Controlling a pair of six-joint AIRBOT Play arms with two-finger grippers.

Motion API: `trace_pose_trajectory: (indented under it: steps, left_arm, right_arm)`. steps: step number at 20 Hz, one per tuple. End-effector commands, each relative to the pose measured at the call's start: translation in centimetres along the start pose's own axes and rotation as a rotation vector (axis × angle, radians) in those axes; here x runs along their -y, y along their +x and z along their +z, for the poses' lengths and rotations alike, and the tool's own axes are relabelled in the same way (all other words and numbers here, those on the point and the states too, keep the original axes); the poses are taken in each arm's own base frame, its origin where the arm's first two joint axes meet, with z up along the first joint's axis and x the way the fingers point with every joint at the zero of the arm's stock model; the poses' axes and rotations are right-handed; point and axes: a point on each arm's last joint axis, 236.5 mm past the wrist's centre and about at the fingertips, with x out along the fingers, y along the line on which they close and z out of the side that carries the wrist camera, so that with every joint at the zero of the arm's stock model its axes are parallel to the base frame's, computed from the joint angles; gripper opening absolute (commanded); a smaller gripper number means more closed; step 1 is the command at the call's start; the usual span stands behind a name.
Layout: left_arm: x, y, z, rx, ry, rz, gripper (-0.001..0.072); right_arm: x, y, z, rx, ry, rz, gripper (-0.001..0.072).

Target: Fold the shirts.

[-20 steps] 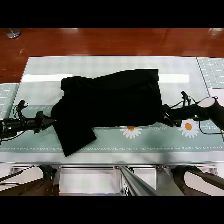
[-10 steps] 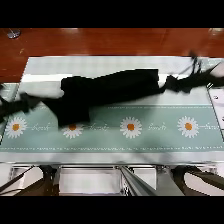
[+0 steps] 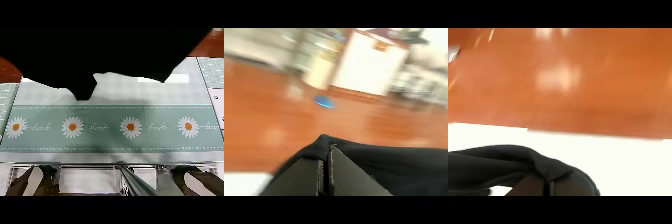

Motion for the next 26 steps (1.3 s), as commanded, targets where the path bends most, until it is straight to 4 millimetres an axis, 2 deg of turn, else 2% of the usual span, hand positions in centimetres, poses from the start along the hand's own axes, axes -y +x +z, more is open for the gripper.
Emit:
trace_pose_trajectory:
  steps: [1, 4, 6, 8, 10, 13, 17, 19, 23, 26]
  left_arm:
    - [4.0, -7.4, 4.8, 0.101, 0.277, 0.284, 0.0025]
    - [5.5, -14.5, 5.8, 0.156, 0.445, 0.477, 0.0026]
    - [5.7, -18.6, 6.4, 0.205, 0.478, 0.533, 0.0026]
    - [5.6, -20.7, 6.3, 0.214, 0.481, 0.534, 0.0026]
    - [4.6, -20.2, 4.4, 0.128, 0.443, 0.519, 0.0026]
    - [2.2, -17.1, 1.4, -0.012, 0.39, 0.522, 0.0026]
    - [-3.2, -9.6, -5.1, -0.258, 0.293, 0.525, 0.0026]
    - [-6.1, -5.4, -8.2, -0.343, 0.269, 0.523, 0.0026]
    - [-9.5, 3.1, -15.2, -0.492, 0.138, 0.438, 0.0026]
    - [-12.1, 8.5, -20.0, -0.565, 0.017, 0.405, 0.0026]
  right_arm:
    - [-0.9, -10.0, -0.1, 0.069, -0.071, -0.112, 0.0028]
    - [-1.5, -15.6, -1.6, 0.105, -0.088, -0.16, 0.0028]
    - [-2.2, -18.0, -2.3, 0.131, -0.086, -0.165, 0.0029]
    - [-2.6, -19.4, -2.9, 0.139, -0.082, -0.164, 0.0029]
    - [-2.5, -19.4, -4.0, 0.096, -0.075, -0.167, 0.0029]
    - [-1.7, -17.4, -6.1, -0.006, -0.054, -0.171, 0.0029]
    - [0.0, -10.8, -10.2, -0.177, -0.004, -0.134, 0.0029]
    - [1.8, -6.5, -12.7, -0.246, 0.039, -0.143, 0.0029]
    - [6.0, 3.3, -18.5, -0.41, 0.118, -0.164, 0.0029]
    - [8.2, 11.1, -20.5, -0.441, 0.188, -0.145, 0.0029]
